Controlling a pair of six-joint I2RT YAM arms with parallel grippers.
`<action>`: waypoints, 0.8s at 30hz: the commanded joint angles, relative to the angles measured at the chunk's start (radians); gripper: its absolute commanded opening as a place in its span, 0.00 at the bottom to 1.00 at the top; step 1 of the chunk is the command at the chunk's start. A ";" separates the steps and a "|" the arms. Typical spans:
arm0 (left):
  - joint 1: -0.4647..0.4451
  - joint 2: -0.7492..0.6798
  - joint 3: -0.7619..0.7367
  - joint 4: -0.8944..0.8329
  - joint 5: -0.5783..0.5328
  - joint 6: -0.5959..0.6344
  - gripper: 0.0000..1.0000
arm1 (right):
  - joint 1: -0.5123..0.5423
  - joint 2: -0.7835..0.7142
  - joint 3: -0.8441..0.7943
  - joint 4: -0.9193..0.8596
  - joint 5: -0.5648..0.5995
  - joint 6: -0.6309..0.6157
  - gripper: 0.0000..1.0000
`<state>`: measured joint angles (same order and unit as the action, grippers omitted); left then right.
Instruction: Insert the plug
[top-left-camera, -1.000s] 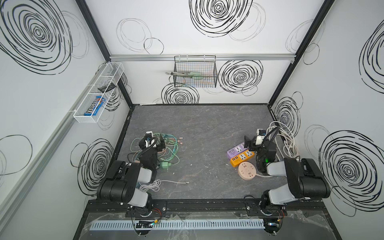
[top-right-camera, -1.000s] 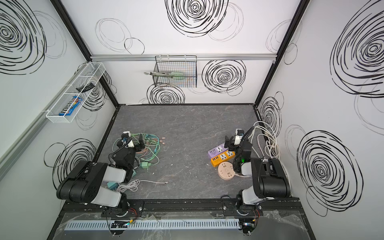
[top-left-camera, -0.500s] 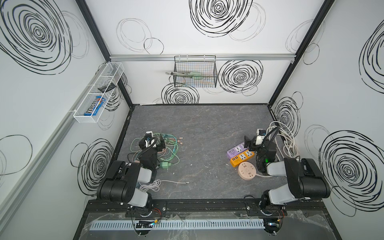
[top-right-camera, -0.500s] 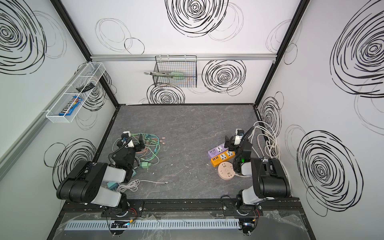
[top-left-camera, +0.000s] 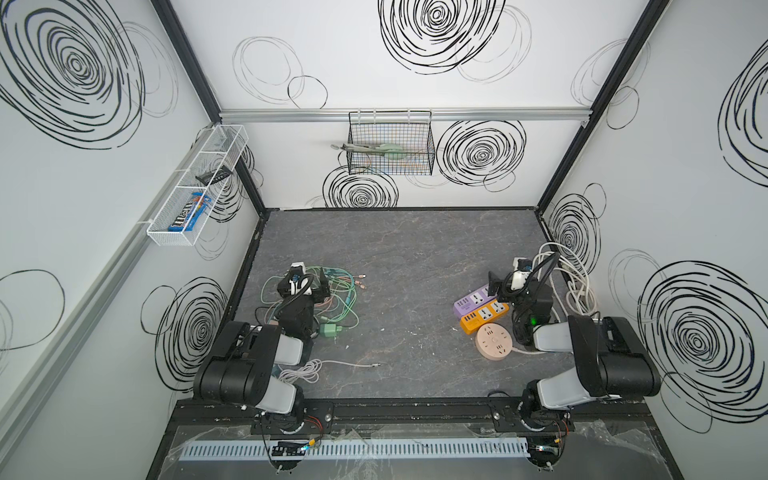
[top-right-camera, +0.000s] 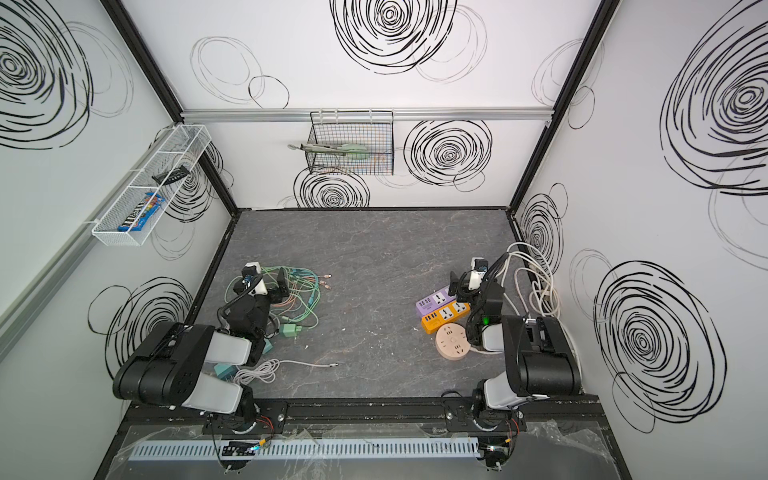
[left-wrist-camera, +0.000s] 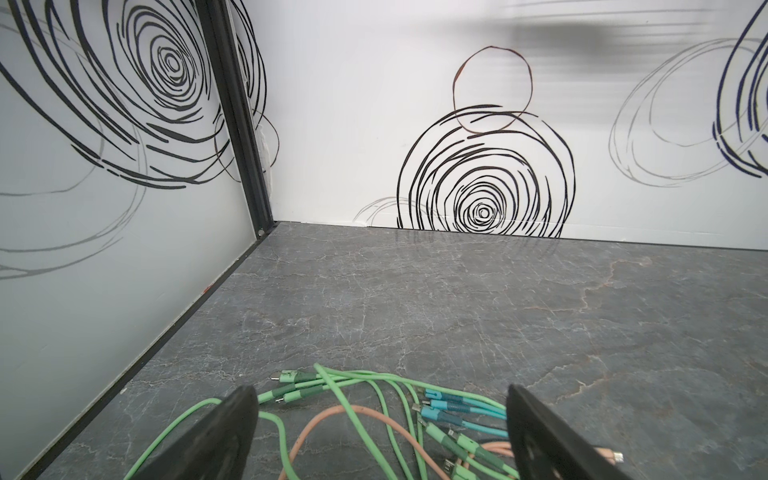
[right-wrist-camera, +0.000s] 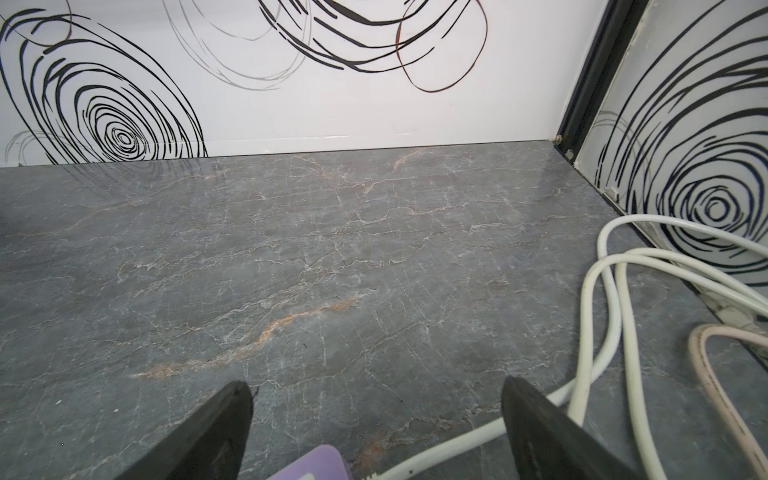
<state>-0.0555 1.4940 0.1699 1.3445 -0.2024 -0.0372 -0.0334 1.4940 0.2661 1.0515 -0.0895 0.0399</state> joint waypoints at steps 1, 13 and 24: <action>0.033 -0.003 -0.014 0.078 0.077 -0.025 0.96 | -0.007 -0.011 0.017 0.010 -0.012 0.000 0.97; 0.019 -0.145 -0.006 -0.062 -0.036 -0.042 0.96 | -0.014 -0.088 0.150 -0.283 0.065 0.049 0.97; -0.214 -0.406 0.282 -0.629 -0.512 -0.403 0.96 | -0.100 -0.117 0.449 -0.836 0.170 0.520 0.97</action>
<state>-0.1925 1.1072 0.3965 0.8463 -0.6106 -0.3317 -0.0986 1.3552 0.6724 0.4637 0.0898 0.3626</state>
